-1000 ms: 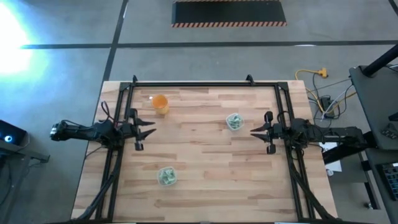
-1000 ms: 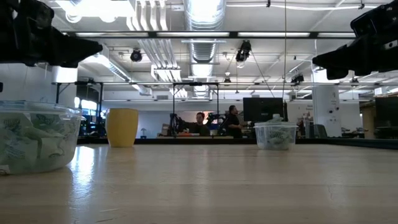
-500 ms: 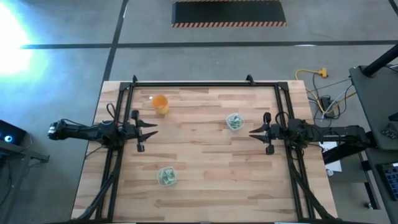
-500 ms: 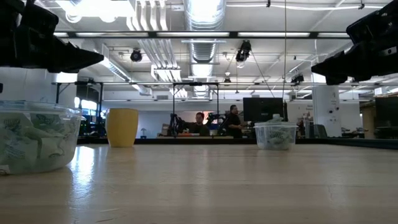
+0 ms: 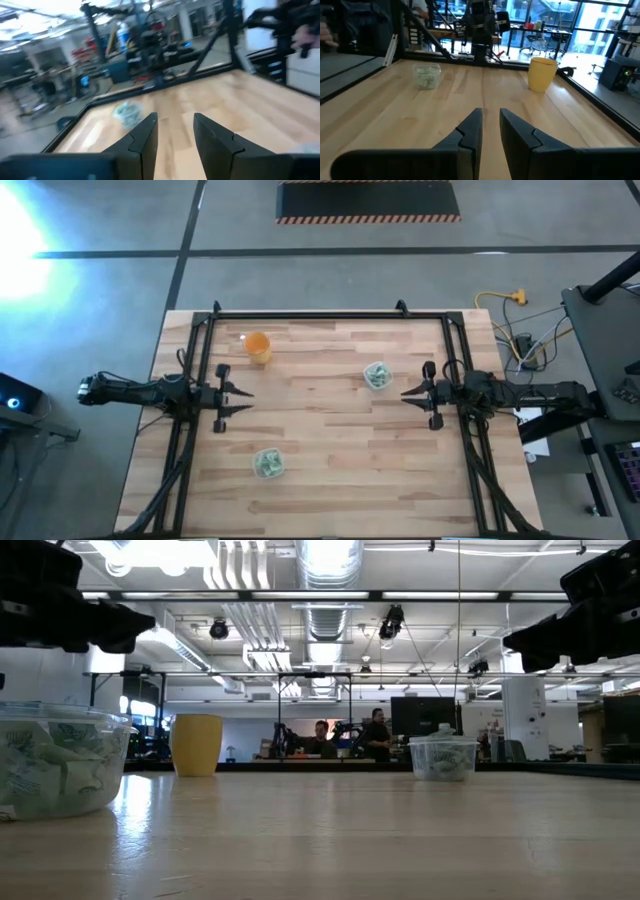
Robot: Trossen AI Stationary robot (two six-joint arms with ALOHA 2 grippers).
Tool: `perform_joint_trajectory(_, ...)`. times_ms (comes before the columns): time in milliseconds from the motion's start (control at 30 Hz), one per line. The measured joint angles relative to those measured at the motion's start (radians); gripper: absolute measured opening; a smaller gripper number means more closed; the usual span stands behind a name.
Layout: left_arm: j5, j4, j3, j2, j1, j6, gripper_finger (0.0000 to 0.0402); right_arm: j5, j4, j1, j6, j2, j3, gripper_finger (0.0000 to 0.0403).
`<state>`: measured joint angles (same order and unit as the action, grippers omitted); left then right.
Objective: Pick and place Stevia / Truvia into bins
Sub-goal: Return to Home Position
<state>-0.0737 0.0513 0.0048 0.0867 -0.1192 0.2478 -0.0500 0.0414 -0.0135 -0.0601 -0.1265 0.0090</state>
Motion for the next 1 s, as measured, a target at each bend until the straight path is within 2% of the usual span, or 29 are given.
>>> perform_joint_trajectory(133, 0.074, -0.033, 0.0, -0.041, 0.0, -0.005, 0.0109, -0.004, 0.0, 0.0, 0.01, 0.0, 0.0, 0.0057)
perform_joint_trajectory(233, 0.087, -0.033, 0.0, -0.056, 0.0, -0.005, 0.0109, -0.008, 0.0, 0.0, 0.025, 0.0, 0.0, 0.0057)
perform_joint_trajectory(667, 0.035, -0.022, 0.0, 0.019, 0.002, -0.002, 0.0109, -0.011, -0.006, 0.0, 0.084, 0.0, 0.0, 0.0057)
perform_joint_trajectory(767, 0.036, -0.015, 0.001, 0.032, 0.002, -0.09, 0.0109, -0.01, -0.006, 0.0, 0.084, 0.0, 0.0, 0.0057)
perform_joint_trajectory(1000, -0.031, -0.014, 0.0, 0.037, 0.002, -0.171, 0.0109, -0.01, -0.007, 0.0, 0.092, 0.0, 0.0, 0.0057)
